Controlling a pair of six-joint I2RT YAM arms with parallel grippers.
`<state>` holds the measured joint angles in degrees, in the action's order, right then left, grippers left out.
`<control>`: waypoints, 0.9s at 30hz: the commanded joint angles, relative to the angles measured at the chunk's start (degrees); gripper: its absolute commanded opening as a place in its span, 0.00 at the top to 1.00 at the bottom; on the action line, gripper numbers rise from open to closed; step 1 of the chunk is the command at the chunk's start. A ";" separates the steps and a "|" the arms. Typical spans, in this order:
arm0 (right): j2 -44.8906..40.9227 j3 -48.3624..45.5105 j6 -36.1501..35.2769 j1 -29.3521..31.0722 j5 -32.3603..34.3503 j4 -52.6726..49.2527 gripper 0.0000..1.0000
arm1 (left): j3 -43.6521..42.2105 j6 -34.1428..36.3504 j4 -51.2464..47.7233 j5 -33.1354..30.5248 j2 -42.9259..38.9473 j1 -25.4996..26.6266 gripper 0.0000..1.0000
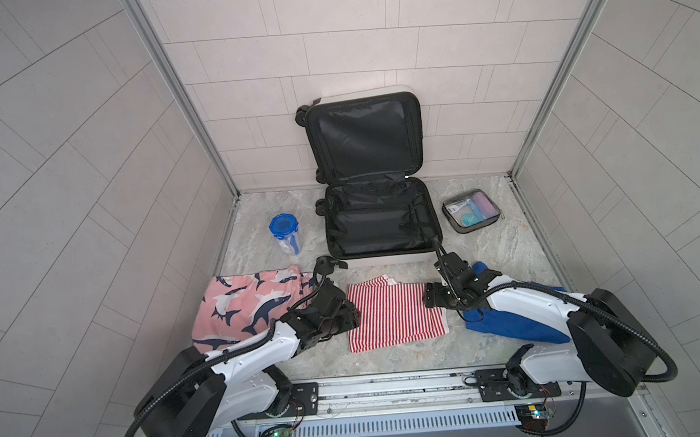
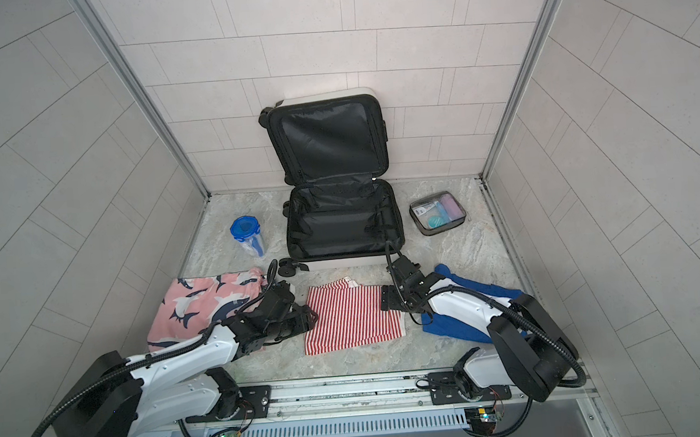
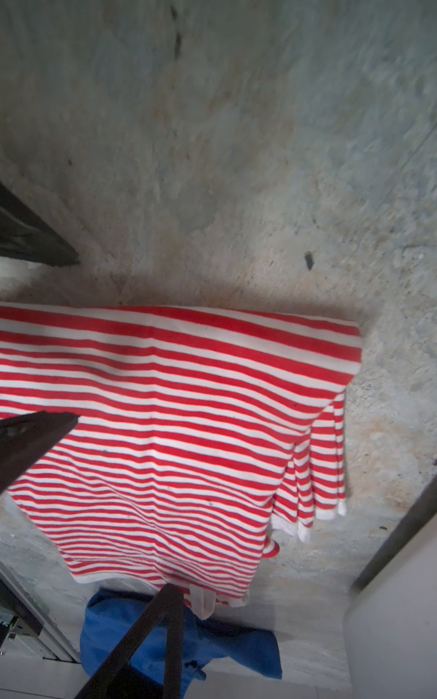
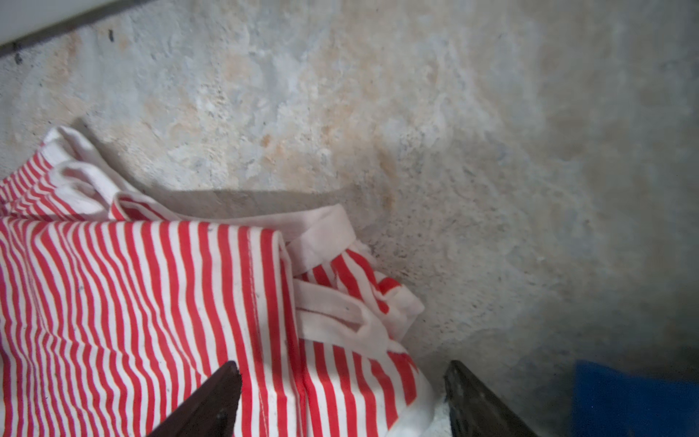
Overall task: Pack the luggage
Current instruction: 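Grasp the striped shirt's near corners with both grippers and lift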
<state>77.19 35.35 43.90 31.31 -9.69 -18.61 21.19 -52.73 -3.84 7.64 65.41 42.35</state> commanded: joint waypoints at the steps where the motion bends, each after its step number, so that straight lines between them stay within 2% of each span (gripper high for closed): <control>1: 2.51 -1.47 1.97 1.52 -0.59 0.13 0.16 | -0.74 -0.75 1.67 -0.53 1.33 0.54 0.34; 4: 3.43 -1.17 2.82 2.84 -0.67 1.02 0.20 | -0.55 -1.06 3.31 -0.37 2.93 1.06 0.37; 9: 4.79 -0.25 3.80 4.61 -0.85 1.99 0.33 | 0.72 -1.17 4.73 -0.52 5.30 2.54 0.43; 15: 5.69 1.97 4.20 6.17 -1.09 2.09 0.59 | 2.82 -1.35 4.68 -0.26 7.10 3.55 0.66; 19: 5.02 3.48 4.39 6.83 -1.56 1.12 0.82 | 5.16 -1.11 1.98 -0.17 6.03 3.88 0.84; 22: 3.53 4.99 4.53 7.26 -1.64 -0.53 0.99 | 7.56 -0.38 -1.39 -0.55 4.06 3.88 0.91; 27: -0.87 8.25 4.40 7.54 -1.75 -4.39 1.00 | 12.70 1.52 -8.04 -1.38 -0.50 3.88 1.00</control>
<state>79.85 41.08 48.12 38.37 -11.31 -19.90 30.33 -52.49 -7.51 7.53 67.79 45.89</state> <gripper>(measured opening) 0.082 0.054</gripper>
